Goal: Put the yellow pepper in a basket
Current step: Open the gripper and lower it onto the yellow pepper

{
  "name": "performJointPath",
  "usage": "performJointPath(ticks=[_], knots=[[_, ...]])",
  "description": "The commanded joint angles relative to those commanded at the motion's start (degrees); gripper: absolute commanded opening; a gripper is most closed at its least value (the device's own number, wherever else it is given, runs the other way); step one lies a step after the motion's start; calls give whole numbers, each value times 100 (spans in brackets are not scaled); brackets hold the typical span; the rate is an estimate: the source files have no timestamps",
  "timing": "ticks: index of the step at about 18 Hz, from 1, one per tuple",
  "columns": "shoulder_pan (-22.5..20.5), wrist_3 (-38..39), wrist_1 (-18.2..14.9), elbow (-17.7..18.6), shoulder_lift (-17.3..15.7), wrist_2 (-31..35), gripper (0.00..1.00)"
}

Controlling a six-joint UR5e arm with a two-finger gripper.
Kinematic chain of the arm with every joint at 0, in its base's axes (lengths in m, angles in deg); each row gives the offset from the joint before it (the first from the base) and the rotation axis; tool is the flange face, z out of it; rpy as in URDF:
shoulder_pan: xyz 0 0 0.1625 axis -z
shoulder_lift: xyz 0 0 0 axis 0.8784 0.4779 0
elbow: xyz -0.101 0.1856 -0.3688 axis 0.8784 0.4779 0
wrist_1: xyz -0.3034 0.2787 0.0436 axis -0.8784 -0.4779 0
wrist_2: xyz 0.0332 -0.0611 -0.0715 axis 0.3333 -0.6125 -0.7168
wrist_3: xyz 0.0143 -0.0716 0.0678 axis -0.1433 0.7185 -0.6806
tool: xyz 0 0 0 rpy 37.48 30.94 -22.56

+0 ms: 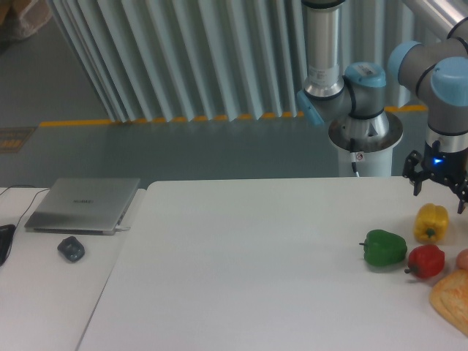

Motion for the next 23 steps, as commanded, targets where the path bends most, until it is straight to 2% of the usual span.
performJointPath(ticks=[4,6,12,15,19,23], knots=[[-141,286,26,220,17,44,100],[-176,443,175,265,52,18,100],[-124,830,150,300,158,-9,100],[-97,1006,220,467,228,-9,100],[174,1190,246,520,377,44,100],[219,1367,246,520,422,62,100]])
